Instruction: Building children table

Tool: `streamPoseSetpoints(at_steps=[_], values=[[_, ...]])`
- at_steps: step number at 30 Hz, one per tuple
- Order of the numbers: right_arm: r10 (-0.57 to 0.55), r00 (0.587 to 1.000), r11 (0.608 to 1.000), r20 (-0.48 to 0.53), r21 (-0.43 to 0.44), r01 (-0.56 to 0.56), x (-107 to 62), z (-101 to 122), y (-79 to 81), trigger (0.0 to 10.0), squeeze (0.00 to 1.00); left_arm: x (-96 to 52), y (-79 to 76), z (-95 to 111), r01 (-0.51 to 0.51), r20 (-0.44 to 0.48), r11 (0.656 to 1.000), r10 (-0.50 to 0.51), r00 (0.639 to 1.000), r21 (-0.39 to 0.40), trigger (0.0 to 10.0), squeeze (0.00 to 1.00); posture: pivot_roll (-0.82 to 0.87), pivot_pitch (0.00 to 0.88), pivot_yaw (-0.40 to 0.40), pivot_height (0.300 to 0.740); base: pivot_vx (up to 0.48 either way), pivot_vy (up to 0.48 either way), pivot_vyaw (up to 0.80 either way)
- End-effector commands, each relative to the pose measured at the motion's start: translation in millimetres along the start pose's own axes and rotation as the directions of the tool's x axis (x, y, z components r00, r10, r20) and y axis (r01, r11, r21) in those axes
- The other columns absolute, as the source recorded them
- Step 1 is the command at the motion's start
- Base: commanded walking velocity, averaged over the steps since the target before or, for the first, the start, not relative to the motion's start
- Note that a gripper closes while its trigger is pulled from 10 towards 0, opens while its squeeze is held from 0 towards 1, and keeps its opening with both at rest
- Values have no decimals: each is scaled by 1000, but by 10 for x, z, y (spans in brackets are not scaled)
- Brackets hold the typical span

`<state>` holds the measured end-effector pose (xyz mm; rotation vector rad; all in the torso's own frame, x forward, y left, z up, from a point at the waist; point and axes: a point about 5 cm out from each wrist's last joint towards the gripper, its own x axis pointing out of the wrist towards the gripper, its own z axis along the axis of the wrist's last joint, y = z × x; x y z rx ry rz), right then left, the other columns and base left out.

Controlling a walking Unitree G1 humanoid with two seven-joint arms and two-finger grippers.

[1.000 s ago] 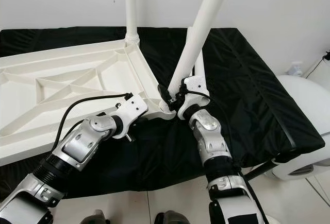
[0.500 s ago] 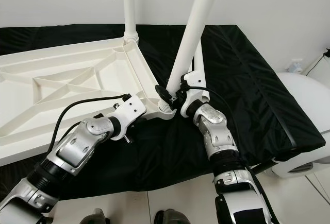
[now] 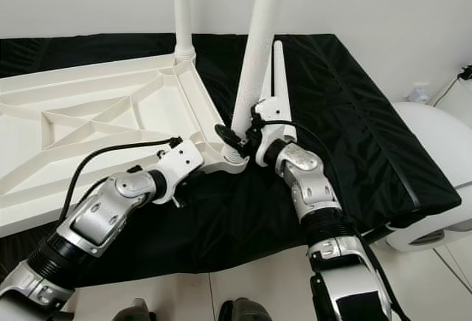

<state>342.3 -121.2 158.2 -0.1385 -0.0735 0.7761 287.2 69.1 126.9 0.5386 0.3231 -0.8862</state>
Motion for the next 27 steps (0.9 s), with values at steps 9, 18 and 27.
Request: streamPoseSetpoints(at_steps=[9,18,27], values=[[-52,999,996,-4,-72,51,-76,-160,237,10000,0,-100,-142,-62,153,-4,988,-153,988,24,10000,0,20,8,-80,740,0,0,0],[-172,979,985,111,1,173,-3,-28,272,10000,0,-161,-211,-115,201,-14,979,-200,980,41,10000,0,21,12,-79,740,0,0,0],[-260,950,966,176,45,256,16,96,225,10000,0,-203,-269,-141,226,-14,973,-226,974,44,10000,0,30,24,-83,740,0,0,0]])
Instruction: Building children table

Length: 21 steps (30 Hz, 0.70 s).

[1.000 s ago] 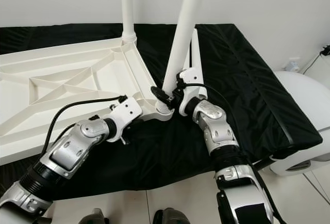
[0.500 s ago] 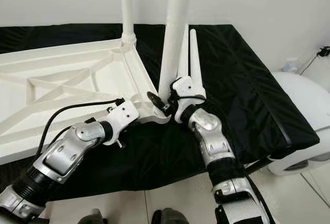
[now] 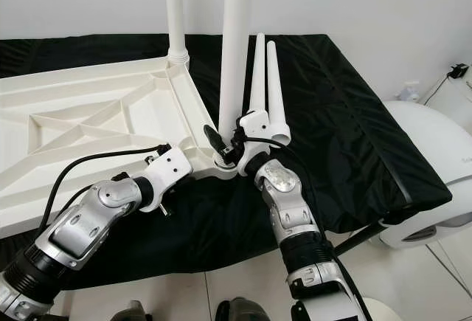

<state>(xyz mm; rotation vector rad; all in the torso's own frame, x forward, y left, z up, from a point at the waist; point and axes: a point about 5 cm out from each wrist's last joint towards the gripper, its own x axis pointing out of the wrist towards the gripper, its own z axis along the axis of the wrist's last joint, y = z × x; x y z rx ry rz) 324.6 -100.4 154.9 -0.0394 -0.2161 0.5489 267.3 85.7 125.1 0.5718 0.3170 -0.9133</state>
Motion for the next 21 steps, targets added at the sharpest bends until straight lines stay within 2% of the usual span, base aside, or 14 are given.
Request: streamPoseSetpoints(at_steps=[1,6,10,15,21], values=[[-37,999,999,35,-7,37,24,98,-42,10000,0,10,-203,-24,210,-4,978,-210,978,11,10000,0,30,24,-83,740,0,0,0],[-55,998,997,-7,-48,55,-11,38,6,10000,0,-18,-215,-35,218,-6,976,-218,976,14,10000,0,35,31,-81,740,0,0,0],[-51,999,998,5,-40,51,-37,37,28,10000,0,-24,-208,-36,216,-7,976,-216,976,15,10000,0,37,33,-81,740,0,0,0],[26,1000,999,11,-29,-26,-141,7,182,10000,0,-21,-165,-31,194,-11,981,-194,981,20,10000,0,37,37,-75,740,0,0,0],[53,999,998,2,-28,-53,-222,-5,240,10000,0,11,-109,-15,163,-15,986,-163,987,18,10000,0,33,39,-72,740,0,0,0]])
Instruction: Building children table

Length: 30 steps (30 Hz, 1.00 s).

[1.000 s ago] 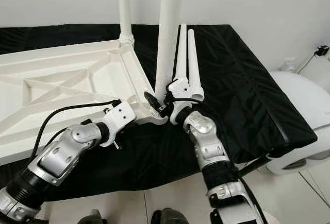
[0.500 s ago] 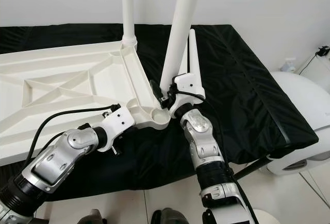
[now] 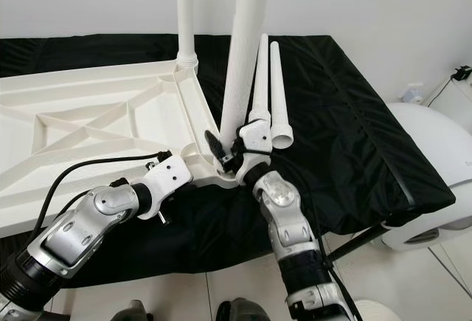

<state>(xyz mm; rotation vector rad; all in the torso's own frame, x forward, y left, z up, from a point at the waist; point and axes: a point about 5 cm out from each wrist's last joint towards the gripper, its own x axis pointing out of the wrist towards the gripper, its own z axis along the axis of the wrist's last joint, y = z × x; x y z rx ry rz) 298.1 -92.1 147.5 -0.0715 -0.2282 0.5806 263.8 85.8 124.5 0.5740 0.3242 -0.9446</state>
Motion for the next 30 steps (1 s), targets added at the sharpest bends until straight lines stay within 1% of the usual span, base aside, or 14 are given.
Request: streamPoseSetpoints(at_steps=[1,7,13,17,18,19,23,24,30], values=[[18,1000,1000,-1,3,-18,-29,14,28,10000,0,31,-78,-9,132,-14,991,-132,991,12,10000,0,33,39,-72,740,0,0,0],[-2,1000,1000,-29,11,2,-101,-33,16,10000,0,50,-56,9,122,-13,992,-122,992,14,10000,0,30,40,-69,740,0,0,0],[-35,998,999,-50,-8,35,-156,-65,-12,10000,0,50,-55,17,122,-10,992,-122,992,15,10000,0,32,41,-70,740,0,0,0],[-78,996,996,-51,-37,76,-213,-74,-63,10000,0,45,-56,17,121,-10,993,-120,993,15,10000,0,31,42,-69,740,0,0,0],[-78,996,996,-51,-37,76,-213,-74,-63,10000,0,45,-56,17,121,-10,993,-120,993,15,10000,0,31,42,-69,740,0,0,0],[-96,994,994,-52,-57,93,-220,-78,-87,10000,0,44,-60,18,122,-9,992,-122,993,14,10000,0,30,42,-69,740,0,0,0],[-114,992,992,-60,-58,111,-216,-91,-107,10000,0,49,-66,24,125,-7,992,-125,992,14,10000,0,30,43,-68,740,0,0,0],[-122,991,991,-56,-71,117,-214,-87,-113,10000,0,52,-65,28,125,-6,992,-125,992,14,10000,0,30,43,-70,740,0,0,0],[-134,989,989,-60,-66,130,-180,-110,-131,10000,0,56,-66,36,125,-2,992,-125,992,14,10000,0,26,43,-69,740,0,0,0]])
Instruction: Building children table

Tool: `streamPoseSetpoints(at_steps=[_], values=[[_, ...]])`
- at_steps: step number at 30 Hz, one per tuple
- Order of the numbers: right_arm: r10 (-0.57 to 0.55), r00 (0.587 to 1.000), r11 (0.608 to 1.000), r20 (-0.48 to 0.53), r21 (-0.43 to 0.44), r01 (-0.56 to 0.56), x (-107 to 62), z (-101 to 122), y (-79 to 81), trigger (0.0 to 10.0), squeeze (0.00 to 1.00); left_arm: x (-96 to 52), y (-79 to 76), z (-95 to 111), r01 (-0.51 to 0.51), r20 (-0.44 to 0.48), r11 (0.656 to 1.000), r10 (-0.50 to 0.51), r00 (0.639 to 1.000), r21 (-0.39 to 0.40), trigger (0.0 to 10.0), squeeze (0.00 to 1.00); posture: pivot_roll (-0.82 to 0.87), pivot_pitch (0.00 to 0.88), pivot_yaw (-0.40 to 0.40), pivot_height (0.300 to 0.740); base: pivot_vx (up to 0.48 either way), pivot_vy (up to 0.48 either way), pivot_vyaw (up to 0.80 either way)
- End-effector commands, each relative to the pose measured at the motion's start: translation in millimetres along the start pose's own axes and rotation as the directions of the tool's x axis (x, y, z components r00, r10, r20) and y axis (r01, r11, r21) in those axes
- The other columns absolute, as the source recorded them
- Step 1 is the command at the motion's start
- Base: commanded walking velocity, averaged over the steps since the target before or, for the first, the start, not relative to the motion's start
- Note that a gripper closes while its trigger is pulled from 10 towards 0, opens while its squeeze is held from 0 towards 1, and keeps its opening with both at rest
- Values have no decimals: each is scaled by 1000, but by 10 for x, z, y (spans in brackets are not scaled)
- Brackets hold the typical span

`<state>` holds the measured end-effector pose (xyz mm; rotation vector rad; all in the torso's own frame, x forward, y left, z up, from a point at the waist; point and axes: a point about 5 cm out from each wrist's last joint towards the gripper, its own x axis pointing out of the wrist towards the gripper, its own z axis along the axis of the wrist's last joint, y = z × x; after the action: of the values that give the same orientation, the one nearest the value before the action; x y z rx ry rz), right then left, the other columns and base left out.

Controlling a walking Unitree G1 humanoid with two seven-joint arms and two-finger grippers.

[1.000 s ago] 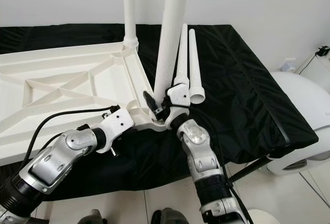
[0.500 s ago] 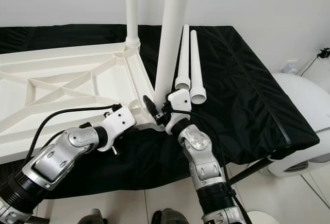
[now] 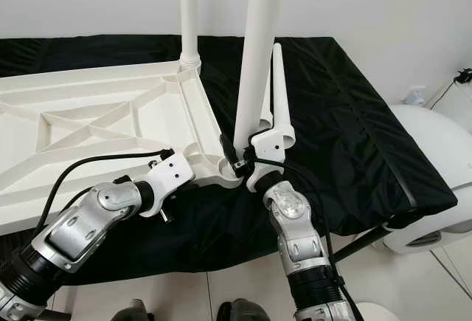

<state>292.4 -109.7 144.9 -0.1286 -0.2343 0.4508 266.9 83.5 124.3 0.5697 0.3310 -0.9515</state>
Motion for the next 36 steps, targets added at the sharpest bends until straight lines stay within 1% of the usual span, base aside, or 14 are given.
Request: streamPoseSetpoints(at_steps=[1,3,7,9,12,15,22,23,24,29,36], values=[[-3,999,1000,-45,11,3,-16,-102,-5,10000,0,24,-83,26,117,0,993,-117,993,19,10000,0,26,43,-69,740,0,0,0],[6,999,1000,-42,17,-5,1,-103,19,10000,0,25,-86,30,118,2,993,-118,993,19,10000,0,26,43,-69,740,0,0,0],[68,997,996,-33,53,-67,42,-107,145,10000,0,27,-90,44,118,7,993,-118,993,19,10000,0,30,39,-72,740,0,0,0],[77,996,996,-36,48,-75,38,-114,163,10000,0,26,-89,44,117,7,993,-117,993,20,10000,0,30,39,-72,740,0,0,0],[120,992,990,-47,80,-116,2,-149,232,10000,0,21,-88,43,115,7,993,-115,993,20,10000,0,29,37,-73,740,0,0,0],[127,991,988,-50,89,-123,-10,-160,245,10000,0,22,-89,42,115,7,993,-115,993,20,10000,0,29,37,-73,740,0,0,0],[117,992,990,-55,80,-112,-46,-174,232,10000,0,25,-87,46,116,7,993,-117,993,22,10000,0,24,33,-71,740,0,0,0],[99,994,992,-53,80,-94,-88,-185,195,10000,0,21,-83,42,117,8,993,-118,993,23,10000,0,19,25,-67,740,0,0,0],[99,994,992,-53,80,-94,-88,-185,195,10000,0,21,-83,42,117,8,993,-118,993,23,10000,0,19,25,-67,740,0,0,0],[71,997,992,-35,106,-67,-169,-196,137,10000,0,19,-82,35,122,6,992,-122,992,25,10000,0,15,18,-59,740,0,0,0],[36,999,988,-26,153,-31,-232,-224,92,10000,0,25,-69,43,126,5,992,-126,992,32,10000,0,17,9,-49,740,0,0,0]])
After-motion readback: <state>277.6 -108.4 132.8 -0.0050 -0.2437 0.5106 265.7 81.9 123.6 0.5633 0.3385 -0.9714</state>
